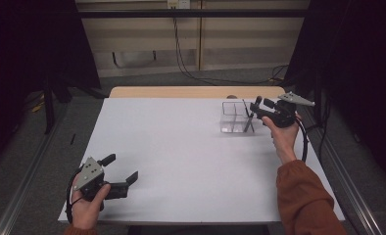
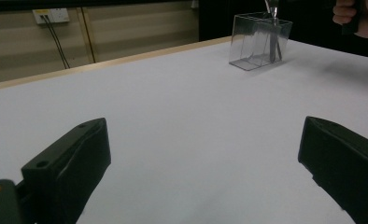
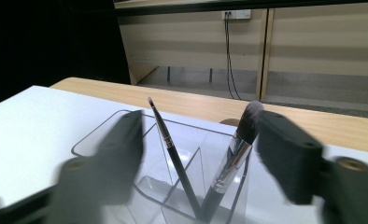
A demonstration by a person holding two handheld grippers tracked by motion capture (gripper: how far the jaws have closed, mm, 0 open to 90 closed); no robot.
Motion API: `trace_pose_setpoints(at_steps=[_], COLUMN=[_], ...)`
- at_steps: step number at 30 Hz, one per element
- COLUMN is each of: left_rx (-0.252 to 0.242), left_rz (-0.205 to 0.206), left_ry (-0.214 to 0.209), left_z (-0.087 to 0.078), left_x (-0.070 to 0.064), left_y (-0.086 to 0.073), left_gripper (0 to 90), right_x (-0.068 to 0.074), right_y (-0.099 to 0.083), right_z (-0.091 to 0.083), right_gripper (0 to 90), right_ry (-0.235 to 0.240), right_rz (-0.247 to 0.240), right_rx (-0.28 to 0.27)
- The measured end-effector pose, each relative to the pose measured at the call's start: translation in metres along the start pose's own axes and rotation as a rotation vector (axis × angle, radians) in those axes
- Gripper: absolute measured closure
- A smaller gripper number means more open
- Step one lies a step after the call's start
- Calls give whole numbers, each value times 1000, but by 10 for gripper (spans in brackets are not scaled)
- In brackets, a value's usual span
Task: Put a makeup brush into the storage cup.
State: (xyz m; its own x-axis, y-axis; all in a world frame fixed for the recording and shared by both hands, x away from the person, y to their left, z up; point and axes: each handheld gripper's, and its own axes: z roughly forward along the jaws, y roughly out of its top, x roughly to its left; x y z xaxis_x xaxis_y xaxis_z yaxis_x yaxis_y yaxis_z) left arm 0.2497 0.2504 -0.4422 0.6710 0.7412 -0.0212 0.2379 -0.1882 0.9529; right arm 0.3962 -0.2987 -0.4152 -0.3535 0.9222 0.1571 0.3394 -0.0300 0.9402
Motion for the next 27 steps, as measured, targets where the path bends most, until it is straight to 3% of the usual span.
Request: trace_pose_setpoints(at_steps=[4, 7, 11, 21, 27], left_rx=[8, 7, 8, 5, 2], left_rz=[2, -2, -3, 4, 5], left_ry=[-4, -5, -4, -4, -6], left_z=[2, 3, 2, -1, -2], left_x=[0, 1, 1, 0, 1], left_y=[0, 0, 0, -1, -1], left_gripper=[25, 25, 25, 25, 25], right_x=[-4, -4, -2, 1, 5], right_y=[-1, -4, -4, -6, -8], right_z=[-2, -4, -6, -8, -14], right_gripper=[84, 34, 28, 17, 6], right_ry=[-5, 12, 16, -70, -75], right_rz=[26, 26, 38, 7, -13], right_rx=[4, 8, -2, 28, -18])
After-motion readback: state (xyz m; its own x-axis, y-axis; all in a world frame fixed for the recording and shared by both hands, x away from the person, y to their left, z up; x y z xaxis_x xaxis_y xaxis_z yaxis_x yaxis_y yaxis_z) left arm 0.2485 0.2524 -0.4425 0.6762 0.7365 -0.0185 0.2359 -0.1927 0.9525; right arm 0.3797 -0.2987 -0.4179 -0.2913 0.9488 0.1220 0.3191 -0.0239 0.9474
